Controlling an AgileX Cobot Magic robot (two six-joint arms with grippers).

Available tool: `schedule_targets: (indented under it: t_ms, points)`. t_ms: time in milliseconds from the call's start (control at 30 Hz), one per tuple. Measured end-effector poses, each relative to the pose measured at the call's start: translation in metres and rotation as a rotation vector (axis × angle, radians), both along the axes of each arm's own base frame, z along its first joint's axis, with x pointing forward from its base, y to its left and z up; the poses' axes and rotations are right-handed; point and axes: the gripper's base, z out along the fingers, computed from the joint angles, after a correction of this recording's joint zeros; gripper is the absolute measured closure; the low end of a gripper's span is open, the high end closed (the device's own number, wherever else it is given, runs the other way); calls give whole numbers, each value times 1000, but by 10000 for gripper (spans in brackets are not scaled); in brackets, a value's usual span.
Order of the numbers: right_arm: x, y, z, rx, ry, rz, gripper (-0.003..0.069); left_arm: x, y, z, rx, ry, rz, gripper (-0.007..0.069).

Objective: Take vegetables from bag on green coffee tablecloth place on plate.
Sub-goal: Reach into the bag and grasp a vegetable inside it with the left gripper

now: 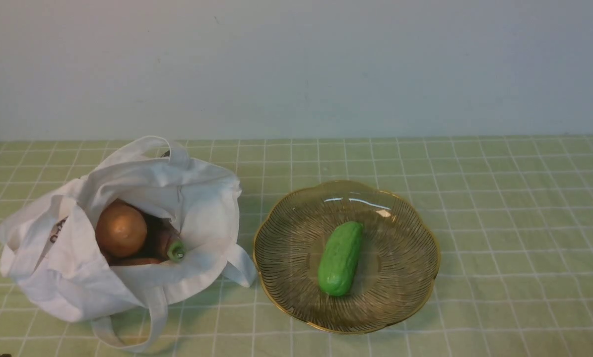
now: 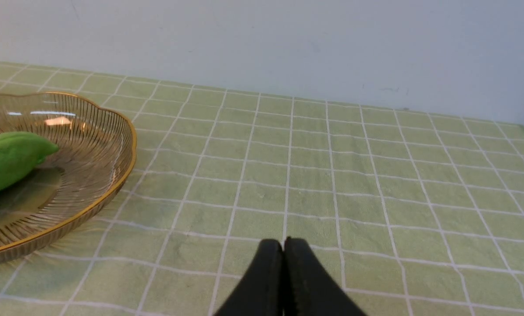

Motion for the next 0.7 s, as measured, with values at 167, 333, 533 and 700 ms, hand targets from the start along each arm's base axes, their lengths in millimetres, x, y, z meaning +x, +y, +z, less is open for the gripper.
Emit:
schedule_targets:
  t_ms: [167, 333, 533, 700]
  points:
    - [0, 0, 0, 0, 0, 0, 673, 0, 0, 0, 0, 0, 0, 629]
    - [0, 0, 0, 0, 0, 0, 673, 0, 1, 0, 32, -2, -2, 629]
    - [0, 0, 0, 0, 0, 0, 673, 3, -1, 11, -112, -125, 18, 629]
    - [0, 0, 0, 0, 0, 0, 673, 4, -3, 23, -471, -246, 55, 629]
